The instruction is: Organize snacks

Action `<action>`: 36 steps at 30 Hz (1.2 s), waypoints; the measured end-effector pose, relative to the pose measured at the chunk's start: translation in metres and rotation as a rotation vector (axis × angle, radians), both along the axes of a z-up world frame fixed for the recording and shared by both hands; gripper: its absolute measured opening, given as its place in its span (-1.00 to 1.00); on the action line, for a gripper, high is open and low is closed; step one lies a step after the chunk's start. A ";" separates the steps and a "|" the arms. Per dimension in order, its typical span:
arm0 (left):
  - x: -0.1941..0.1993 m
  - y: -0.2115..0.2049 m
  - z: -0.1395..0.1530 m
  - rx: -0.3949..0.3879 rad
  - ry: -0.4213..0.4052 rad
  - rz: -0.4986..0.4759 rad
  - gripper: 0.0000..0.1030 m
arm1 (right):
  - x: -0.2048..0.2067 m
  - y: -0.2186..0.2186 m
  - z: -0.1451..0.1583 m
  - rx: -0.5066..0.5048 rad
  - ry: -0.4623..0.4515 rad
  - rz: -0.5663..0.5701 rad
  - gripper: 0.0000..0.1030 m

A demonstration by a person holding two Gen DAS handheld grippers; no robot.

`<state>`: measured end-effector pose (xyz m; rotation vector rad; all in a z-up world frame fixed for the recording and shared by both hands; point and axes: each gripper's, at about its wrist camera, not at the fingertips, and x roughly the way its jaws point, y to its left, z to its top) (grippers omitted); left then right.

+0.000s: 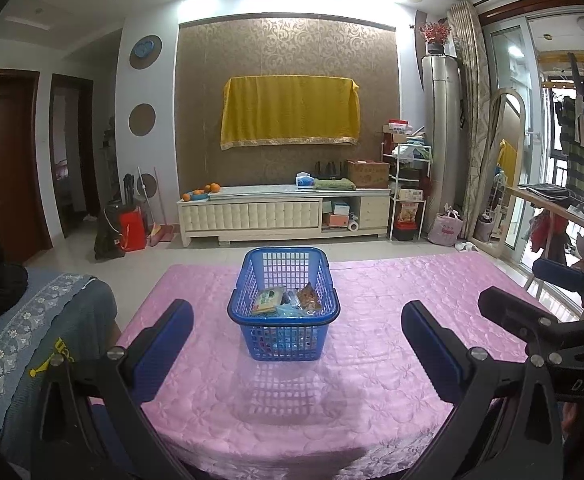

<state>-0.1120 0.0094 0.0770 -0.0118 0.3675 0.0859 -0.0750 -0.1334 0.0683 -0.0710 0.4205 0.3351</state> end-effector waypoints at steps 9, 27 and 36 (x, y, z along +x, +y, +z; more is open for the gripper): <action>0.000 -0.004 0.002 0.000 0.009 -0.009 1.00 | 0.002 -0.005 0.001 0.006 0.010 -0.014 1.00; -0.002 -0.005 0.003 -0.002 0.018 -0.005 1.00 | -0.003 -0.005 0.002 0.006 0.003 -0.005 1.00; -0.003 -0.005 0.003 -0.005 0.017 0.003 1.00 | -0.002 -0.005 0.003 0.009 0.009 -0.004 1.00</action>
